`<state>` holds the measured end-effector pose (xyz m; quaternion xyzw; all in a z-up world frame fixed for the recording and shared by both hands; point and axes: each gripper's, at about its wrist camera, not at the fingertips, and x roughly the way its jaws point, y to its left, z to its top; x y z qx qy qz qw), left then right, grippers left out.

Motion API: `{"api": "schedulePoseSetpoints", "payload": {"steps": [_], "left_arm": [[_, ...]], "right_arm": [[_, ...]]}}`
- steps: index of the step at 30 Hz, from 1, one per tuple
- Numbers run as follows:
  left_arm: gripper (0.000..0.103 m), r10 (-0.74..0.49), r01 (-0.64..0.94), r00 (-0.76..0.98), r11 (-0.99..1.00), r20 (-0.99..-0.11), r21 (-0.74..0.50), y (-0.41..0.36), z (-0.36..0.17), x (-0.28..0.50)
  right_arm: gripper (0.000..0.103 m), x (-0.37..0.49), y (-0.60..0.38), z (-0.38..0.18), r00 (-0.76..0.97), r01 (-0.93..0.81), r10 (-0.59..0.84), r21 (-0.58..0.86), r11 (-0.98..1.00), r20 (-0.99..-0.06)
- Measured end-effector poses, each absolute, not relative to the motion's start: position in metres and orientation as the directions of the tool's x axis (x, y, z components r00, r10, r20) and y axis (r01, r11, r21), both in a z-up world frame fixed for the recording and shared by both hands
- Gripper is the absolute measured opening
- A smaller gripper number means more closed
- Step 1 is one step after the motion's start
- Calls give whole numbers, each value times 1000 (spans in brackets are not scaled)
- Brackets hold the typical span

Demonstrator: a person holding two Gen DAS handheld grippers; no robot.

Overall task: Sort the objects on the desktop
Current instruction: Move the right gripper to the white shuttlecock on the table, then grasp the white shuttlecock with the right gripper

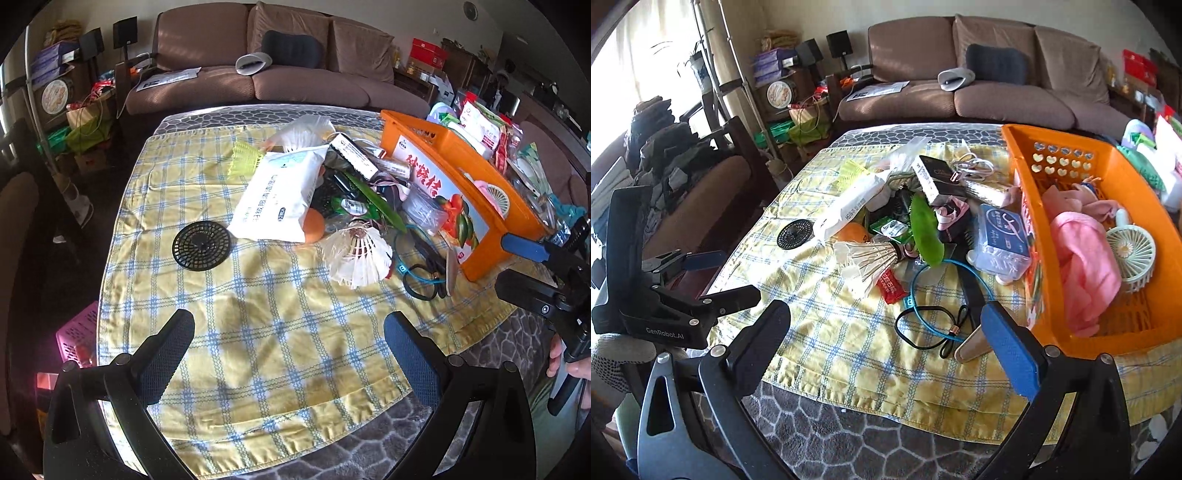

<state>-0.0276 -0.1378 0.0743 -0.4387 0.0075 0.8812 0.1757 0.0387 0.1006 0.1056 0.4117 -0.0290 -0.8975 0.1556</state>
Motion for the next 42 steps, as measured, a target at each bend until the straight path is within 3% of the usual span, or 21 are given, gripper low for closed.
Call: {"api": "schedulePoseSetpoints", "payload": {"steps": [9, 16, 20, 22, 25, 30, 34, 37, 42], "left_arm": [[103, 361, -313, -559, -926, -747, -213, -147, 58, -42], [103, 400, -270, -540, -916, -741, -297, -163, 46, -54], [103, 408, -258, -534, -913, -741, -317, -165, 40, -60], [103, 425, -262, -523, -905, -739, -336, -164, 37, -60], [103, 497, -317, -491, -867, -716, -385, -155, 38, -57], [102, 531, -400, -465, -840, -708, -367, -132, 38, -50], [90, 541, -391, -445, -834, -713, -389, -125, 30, -52], [86, 535, -396, -460, -838, -709, -376, -121, 30, -54], [63, 466, -421, -488, -866, -738, -268, -105, 28, -73]], "right_arm": [[101, 20, 86, 88, -602, 273, -321, 189, -943, -731], [83, -16, 65, 64, -572, 268, -307, 181, -946, -761], [62, -39, 55, 43, -548, 238, -262, 153, -959, -795], [58, -47, 56, 33, -528, 205, -245, 157, -966, -813], [24, -49, 62, 26, -518, 188, -267, 196, -962, -813], [10, -44, 80, 29, -533, 188, -314, 252, -949, -786], [7, -42, 88, 25, -495, 206, -373, 311, -928, -785], [5, -40, 88, 22, -476, 221, -404, 338, -915, -781], [5, -38, 87, 25, -487, 214, -411, 352, -911, -770]]}}
